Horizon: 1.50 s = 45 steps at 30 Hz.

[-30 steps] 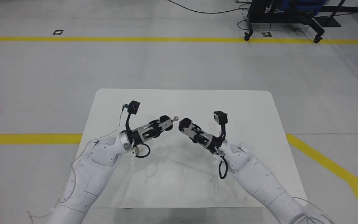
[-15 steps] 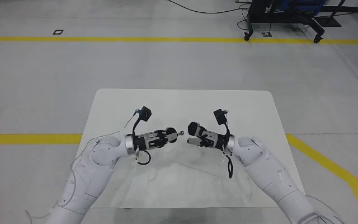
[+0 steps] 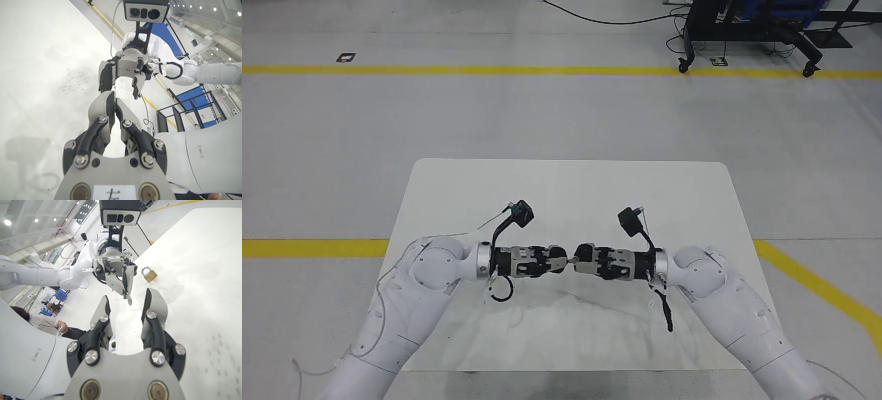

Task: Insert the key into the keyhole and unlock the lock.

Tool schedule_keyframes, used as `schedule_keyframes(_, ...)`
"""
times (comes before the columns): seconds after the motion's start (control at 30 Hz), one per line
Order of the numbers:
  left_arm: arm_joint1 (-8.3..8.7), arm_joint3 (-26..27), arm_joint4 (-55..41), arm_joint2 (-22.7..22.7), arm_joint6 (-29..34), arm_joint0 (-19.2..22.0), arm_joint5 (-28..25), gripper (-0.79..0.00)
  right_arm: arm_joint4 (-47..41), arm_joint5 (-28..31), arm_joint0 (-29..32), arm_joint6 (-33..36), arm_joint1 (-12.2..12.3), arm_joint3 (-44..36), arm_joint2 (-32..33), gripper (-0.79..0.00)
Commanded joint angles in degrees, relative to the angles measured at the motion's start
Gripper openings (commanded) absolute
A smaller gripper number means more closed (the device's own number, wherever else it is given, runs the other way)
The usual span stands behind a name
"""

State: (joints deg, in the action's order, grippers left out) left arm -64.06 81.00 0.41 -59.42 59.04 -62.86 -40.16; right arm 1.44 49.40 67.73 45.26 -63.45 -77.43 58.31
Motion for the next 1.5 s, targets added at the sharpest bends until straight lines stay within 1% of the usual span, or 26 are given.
schedule_keyframes(0.0, 0.03, -0.14, 0.08, 0.28, -0.23, 0.17, -0.12, -0.785, -0.23, -0.13, -0.49, 0.35, -0.06, 0.26, -0.54, -0.526)
schedule_keyframes(0.17, 0.16, -0.30, 0.60, 0.67, -0.83, 0.41, -0.22, -0.785, -0.82, -0.16, -1.26, 0.79, -0.13, 0.83, -1.56, -0.570)
schedule_keyframes(0.27, 0.25, -0.27, 0.77, 0.93, -1.08, 0.47, -0.34, -0.785, -0.88, -0.14, -1.41, 0.75, -0.12, 1.01, -1.91, -0.696)
schedule_keyframes(0.3, 0.28, -0.27, 0.83, 1.04, -1.09, 0.49, -0.39, -0.785, -0.87, -0.09, -1.46, 0.70, -0.10, 1.01, -1.97, -0.767)
schedule_keyframes(0.33, 0.31, -0.28, 0.84, 1.13, -1.17, 0.52, -0.40, -0.785, -0.84, -0.03, -1.48, 0.63, -0.08, 1.06, -2.03, -0.785)
schedule_keyframes(0.53, 0.47, -0.33, 0.87, 1.49, -1.90, 0.65, -0.51, -0.785, -0.69, 0.34, -1.28, -0.07, 0.09, 1.23, -2.06, -0.785)
schedule_keyframes(0.57, 0.50, -0.35, 0.92, 1.48, -2.24, 0.64, -0.50, -0.634, -0.62, 0.46, -1.20, -0.17, 0.15, 1.24, -1.98, -0.785)
schedule_keyframes(0.6, 0.52, -0.39, 0.99, 1.42, -2.78, 0.61, -0.31, -0.308, -0.51, 0.55, -1.11, -0.28, 0.21, 1.31, -1.88, -0.785)
schedule_keyframes(0.63, 0.54, -0.27, 1.06, 1.43, -3.11, 0.60, -0.31, 0.000, -0.47, 0.62, -1.02, -0.50, 0.28, 1.42, -1.73, -0.785)
schedule_keyframes(0.8, 0.66, -0.28, 0.92, 0.92, -4.50, 0.45, -0.36, 0.000, -0.15, 1.58, -0.01, -2.12, 0.94, 2.45, 0.44, -0.785)
schedule_keyframes(0.93, 0.66, -0.28, 0.92, 0.92, -4.50, 0.45, -0.36, 0.000, 0.29, 3.98, 2.60, -5.10, 2.28, 3.10, 5.75, -0.785)
schedule_keyframes(1.1, 0.66, -0.28, 0.92, 0.92, -4.50, 0.45, -0.36, 0.000, -1.08, 8.26, 8.04, -9.55, 4.05, 2.09, 13.38, -0.785)
schedule_keyframes(1.17, 0.66, -0.28, 0.92, 0.92, -4.50, 0.45, -0.36, 0.000, -1.08, 8.26, 8.04, -9.55, 4.05, 2.09, 13.38, -0.785)
schedule_keyframes(1.23, 0.73, 2.37, 2.45, 0.35, -6.97, -0.04, 0.35, 0.000, -1.08, 8.26, 8.04, -9.55, 4.05, 2.09, 13.38, -0.785)
schedule_keyframes(1.3, 1.34, 6.36, 5.35, -2.17, -8.71, -1.21, 1.38, 0.000, -1.08, 8.26, 8.04, -9.55, 4.05, 2.09, 13.38, -0.785)
schedule_keyframes(1.37, 2.49, 11.82, 9.76, -7.06, -9.77, -3.83, 3.59, 0.000, -1.08, 8.26, 8.04, -9.55, 4.05, 2.09, 13.38, -0.785)
schedule_keyframes(1.4, 3.13, 15.18, 11.50, -9.78, -9.62, -5.94, 4.91, 0.000, -1.08, 8.26, 8.04, -9.55, 4.05, 2.09, 13.38, -0.785)
schedule_keyframes(1.47, 4.57, 22.91, 16.12, -16.75, -8.05, -10.94, 8.78, 0.000, -1.08, 8.26, 8.04, -9.55, 4.05, 2.09, 13.38, -0.785)
